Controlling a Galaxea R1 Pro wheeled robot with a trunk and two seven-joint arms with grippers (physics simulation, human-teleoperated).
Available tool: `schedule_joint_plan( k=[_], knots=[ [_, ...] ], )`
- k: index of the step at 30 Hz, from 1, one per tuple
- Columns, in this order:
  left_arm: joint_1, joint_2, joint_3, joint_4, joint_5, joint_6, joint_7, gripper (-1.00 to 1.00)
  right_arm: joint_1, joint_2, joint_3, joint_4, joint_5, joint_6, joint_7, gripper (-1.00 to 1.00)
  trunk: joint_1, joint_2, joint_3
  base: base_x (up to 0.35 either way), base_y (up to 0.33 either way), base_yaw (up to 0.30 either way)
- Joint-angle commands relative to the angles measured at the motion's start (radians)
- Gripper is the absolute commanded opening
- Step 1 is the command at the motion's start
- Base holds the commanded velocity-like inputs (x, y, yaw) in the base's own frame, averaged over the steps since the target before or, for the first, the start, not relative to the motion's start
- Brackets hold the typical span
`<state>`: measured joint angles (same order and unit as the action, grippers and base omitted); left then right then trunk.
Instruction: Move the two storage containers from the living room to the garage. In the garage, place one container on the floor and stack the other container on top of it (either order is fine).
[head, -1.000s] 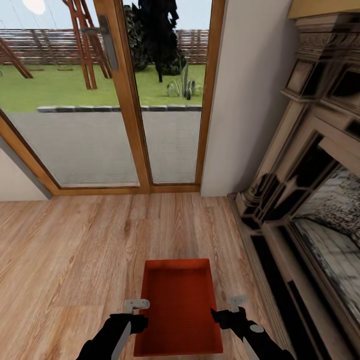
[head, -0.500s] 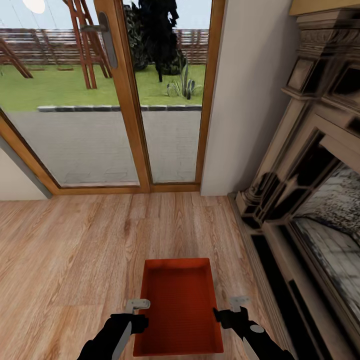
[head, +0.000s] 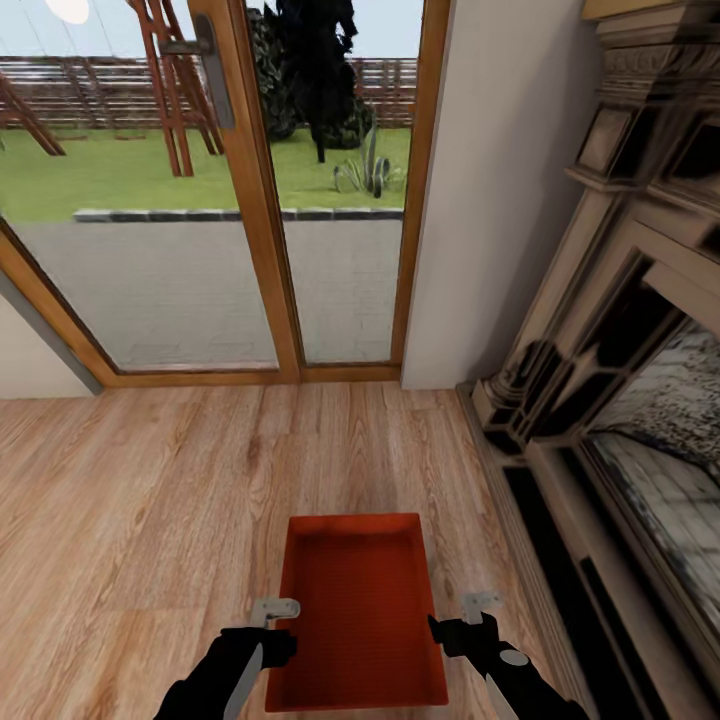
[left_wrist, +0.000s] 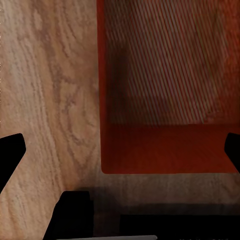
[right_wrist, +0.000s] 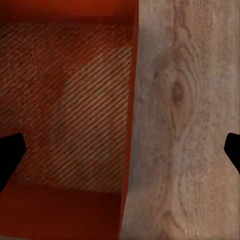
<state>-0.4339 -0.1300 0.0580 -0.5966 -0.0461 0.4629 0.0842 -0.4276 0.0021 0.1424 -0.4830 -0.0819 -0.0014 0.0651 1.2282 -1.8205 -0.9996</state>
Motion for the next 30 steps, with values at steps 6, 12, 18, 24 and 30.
schedule_joint_plan(
  k=[6, 12, 18, 24, 30],
  knots=[
    [0.0, 0.002, 0.005, -0.002, -0.008, -0.011, 0.007, 1.0, 0.0, -0.001, 0.003, 0.0, -0.009, 0.0, 0.001, 1.0, 0.023, -0.043, -0.02, 0.0, 0.0, 0.0],
    [0.0, 0.008, 0.006, -0.002, -0.009, -0.042, 0.009, 1.0, 0.0, -0.001, 0.003, 0.0, -0.01, 0.0, 0.001, 1.0, 0.046, -0.085, -0.038, 0.0, 0.0, 0.0],
    [0.0, 0.009, 0.006, -0.002, -0.008, -0.044, 0.009, 1.0, 0.0, -0.001, 0.003, 0.0, -0.01, 0.0, 0.001, 1.0, 0.069, -0.127, -0.057, 0.0, 0.0, 0.0],
    [0.0, 0.01, 0.006, -0.002, -0.008, -0.044, 0.009, 1.0, 0.0, -0.001, 0.003, 0.0, -0.01, 0.0, 0.001, 1.0, 0.092, -0.169, -0.076, 0.0, 0.0, 0.0],
    [0.0, 0.007, 0.006, -0.002, -0.005, -0.044, 0.006, 1.0, 0.0, -0.001, 0.003, 0.0, -0.01, 0.0, 0.002, 1.0, 0.115, -0.211, -0.095, 0.0, 0.0, 0.0]
  ],
)
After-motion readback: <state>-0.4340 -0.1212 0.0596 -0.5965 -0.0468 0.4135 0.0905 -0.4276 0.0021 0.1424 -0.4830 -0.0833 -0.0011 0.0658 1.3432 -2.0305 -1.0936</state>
